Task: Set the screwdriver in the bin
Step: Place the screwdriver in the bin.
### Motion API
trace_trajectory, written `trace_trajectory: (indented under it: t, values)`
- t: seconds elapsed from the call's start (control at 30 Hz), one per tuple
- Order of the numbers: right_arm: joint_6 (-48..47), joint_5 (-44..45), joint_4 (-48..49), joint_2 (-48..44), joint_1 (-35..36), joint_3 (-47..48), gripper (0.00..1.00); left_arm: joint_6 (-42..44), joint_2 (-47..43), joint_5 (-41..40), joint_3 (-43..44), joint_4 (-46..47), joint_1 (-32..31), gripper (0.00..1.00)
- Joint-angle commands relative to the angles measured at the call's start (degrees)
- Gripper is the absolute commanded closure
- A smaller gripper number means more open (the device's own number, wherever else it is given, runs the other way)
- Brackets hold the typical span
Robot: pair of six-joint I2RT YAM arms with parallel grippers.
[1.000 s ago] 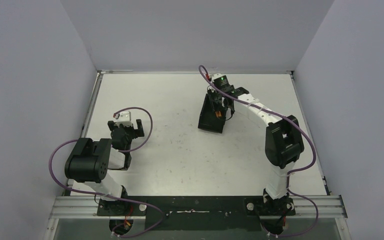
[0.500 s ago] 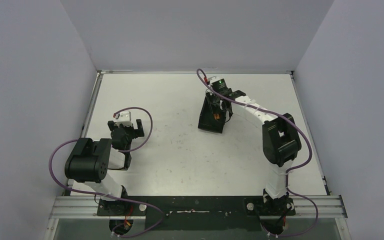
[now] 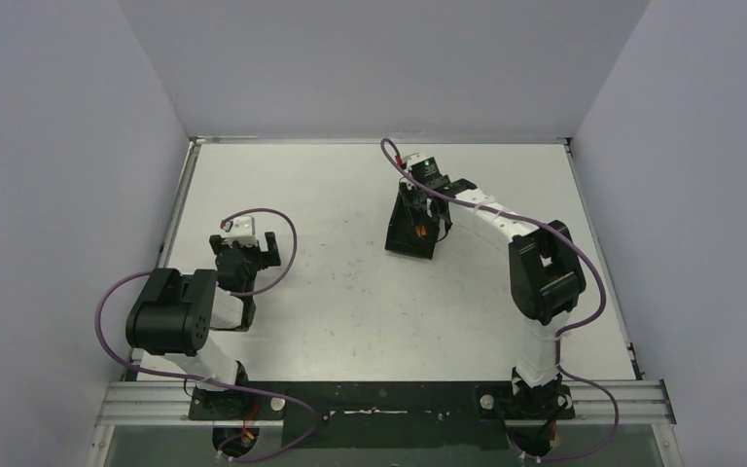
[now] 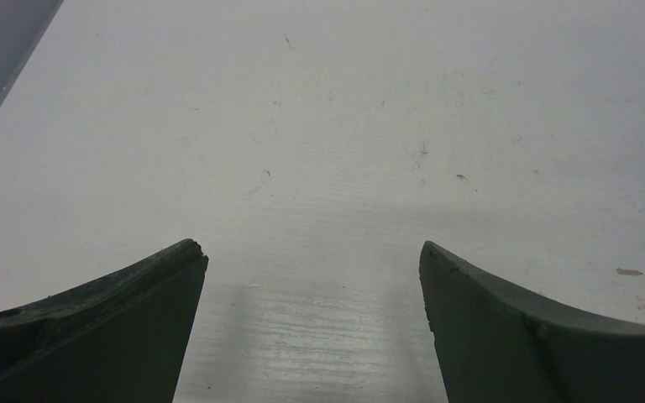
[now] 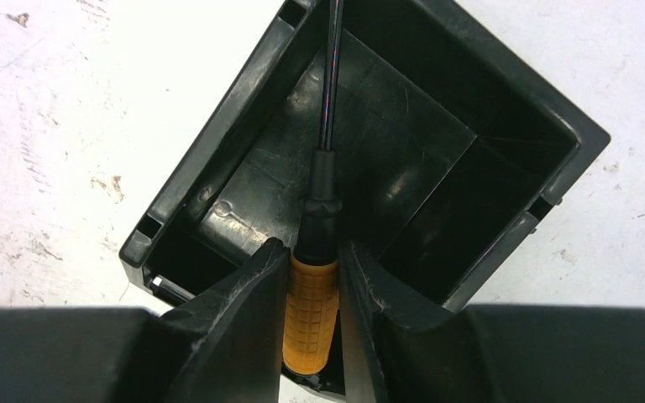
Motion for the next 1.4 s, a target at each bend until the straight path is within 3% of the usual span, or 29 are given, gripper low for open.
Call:
trace_trajectory:
  t: [0.0, 0.6, 1.0, 1.37]
  values:
    - [0.3, 0.7, 1.9, -0.6, 0.6, -0.5, 0.83, 0.0, -0.8, -0.5, 0.4, 2.0, -0.2, 0.03]
    - [2.2, 4.4, 3.0, -1.4, 1.2, -2.8, 0.81, 0.1, -0.8, -0.5, 0.4, 2.0, -0.2, 0.03]
    - [2.4, 4.8, 2.7, -0.3, 1.2, -1.5, 0.66, 0.1, -0.8, -0.5, 0.4, 2.1, -0.2, 0.03]
    - [2.5, 5.3, 2.2, -0.3, 1.4, 0.6, 0.63, 0.1, -0.8, -0.5, 0.4, 2.0, -0.2, 0.03]
